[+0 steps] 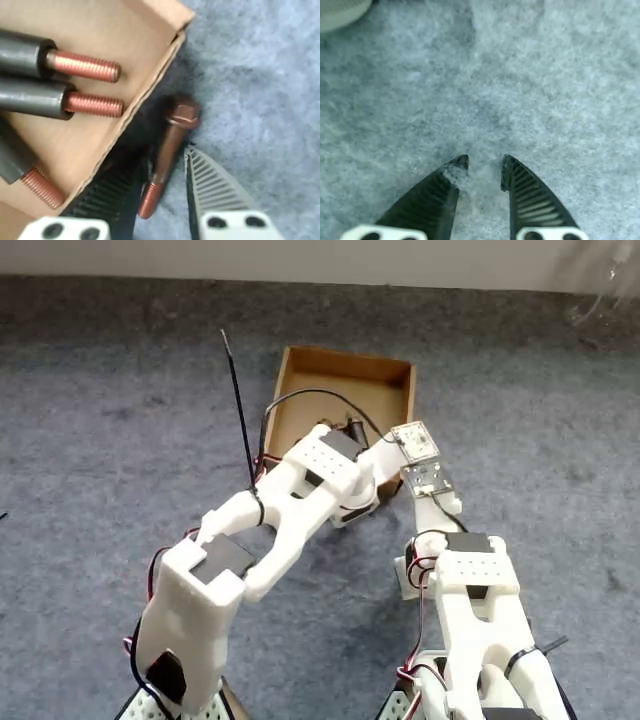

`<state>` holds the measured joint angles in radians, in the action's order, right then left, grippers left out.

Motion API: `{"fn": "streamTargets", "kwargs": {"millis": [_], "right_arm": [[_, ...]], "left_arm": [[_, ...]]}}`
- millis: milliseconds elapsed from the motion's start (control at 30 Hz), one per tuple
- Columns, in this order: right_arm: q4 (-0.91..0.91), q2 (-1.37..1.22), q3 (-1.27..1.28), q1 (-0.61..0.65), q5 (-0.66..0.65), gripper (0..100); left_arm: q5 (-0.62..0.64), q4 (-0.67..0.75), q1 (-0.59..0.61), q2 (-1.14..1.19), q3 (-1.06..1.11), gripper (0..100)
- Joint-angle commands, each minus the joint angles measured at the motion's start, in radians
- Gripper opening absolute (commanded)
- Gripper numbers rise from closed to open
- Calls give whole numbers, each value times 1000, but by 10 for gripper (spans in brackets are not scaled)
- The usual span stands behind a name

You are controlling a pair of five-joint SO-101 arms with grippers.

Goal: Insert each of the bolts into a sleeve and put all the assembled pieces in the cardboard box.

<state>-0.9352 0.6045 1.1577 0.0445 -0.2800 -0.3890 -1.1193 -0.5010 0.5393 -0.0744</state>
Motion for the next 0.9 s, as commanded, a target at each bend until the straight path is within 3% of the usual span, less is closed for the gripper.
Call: {"fn": "streamTargets", "kwargs": {"millis": [0, 100, 433, 700, 867], "right_arm": [[12, 25, -2, -4, -9, 101], [12, 25, -2, -4, -9, 101], [12, 25, -2, -4, -9, 101], [12, 25, -2, -2, -9, 101], [7, 25, -7, 113, -5, 103]], "left_arm": [[-6, 8, -4, 1, -35, 79], [3, -11, -2, -56, -30, 3], [210, -305, 53, -372, -28, 13], [221, -456, 375, -624, 5, 13], [127, -434, 568, -763, 303, 13]]}}
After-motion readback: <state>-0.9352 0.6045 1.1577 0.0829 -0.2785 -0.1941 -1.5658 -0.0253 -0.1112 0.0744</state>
